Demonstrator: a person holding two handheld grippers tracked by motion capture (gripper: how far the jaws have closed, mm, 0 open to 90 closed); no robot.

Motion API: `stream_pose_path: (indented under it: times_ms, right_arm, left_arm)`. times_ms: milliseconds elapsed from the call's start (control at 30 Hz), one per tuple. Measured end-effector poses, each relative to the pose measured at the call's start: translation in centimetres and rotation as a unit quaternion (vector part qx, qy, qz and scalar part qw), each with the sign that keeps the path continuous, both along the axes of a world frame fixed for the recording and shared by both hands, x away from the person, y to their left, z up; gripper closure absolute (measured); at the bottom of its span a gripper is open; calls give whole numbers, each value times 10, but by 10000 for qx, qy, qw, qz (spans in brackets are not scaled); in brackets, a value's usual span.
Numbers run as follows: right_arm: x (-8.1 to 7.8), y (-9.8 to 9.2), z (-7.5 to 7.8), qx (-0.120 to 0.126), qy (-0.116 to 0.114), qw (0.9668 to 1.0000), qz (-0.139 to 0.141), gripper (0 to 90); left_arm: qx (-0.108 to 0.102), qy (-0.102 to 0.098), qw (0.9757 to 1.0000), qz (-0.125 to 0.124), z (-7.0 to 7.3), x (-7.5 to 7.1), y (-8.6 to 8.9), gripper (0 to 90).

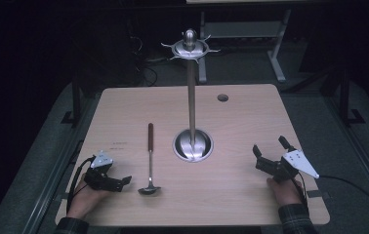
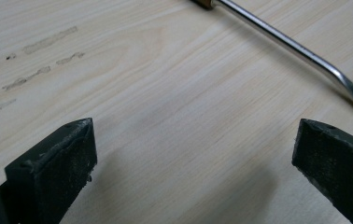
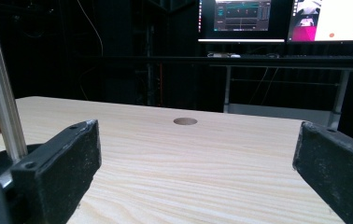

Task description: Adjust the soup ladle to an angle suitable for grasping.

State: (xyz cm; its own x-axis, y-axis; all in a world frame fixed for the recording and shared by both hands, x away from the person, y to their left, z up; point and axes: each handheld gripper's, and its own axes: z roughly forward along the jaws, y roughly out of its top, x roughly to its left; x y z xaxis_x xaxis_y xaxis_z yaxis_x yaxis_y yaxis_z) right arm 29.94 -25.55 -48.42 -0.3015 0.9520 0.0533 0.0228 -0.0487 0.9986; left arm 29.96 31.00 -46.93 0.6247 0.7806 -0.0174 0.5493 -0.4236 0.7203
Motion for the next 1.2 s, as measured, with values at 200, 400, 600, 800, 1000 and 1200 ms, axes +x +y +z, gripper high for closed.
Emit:
stream_pose_path:
  times_ms: [200, 400, 600, 800, 1000, 1200]
  right_arm:
    - [0, 0, 0, 1, -2, 10000, 0, 2]
    - [0, 0, 0, -27, -26, 10000, -2, 2]
    - [0, 0, 0, -1, 0, 10000, -1, 2]
    - [0, 0, 0, -20, -20, 10000, -4, 2]
    - [0, 0, 0, 2, -2, 10000, -2, 2]
    - [0, 0, 0, 6, 2, 10000, 0, 2]
  left_arm:
    - [-104, 120, 9997, -189, 7, 4, 1, 181]
    - [-210, -54, 9997, -91, 14, 8, 2, 270]
    - [-245, -197, 9995, -34, 21, 14, -1, 395]
    - [-205, -252, 9995, 37, 26, 27, -9, 532]
    - [-287, -58, 9995, 70, 29, 38, -17, 711]
    - [-323, -50, 9994, 127, 30, 49, -23, 867]
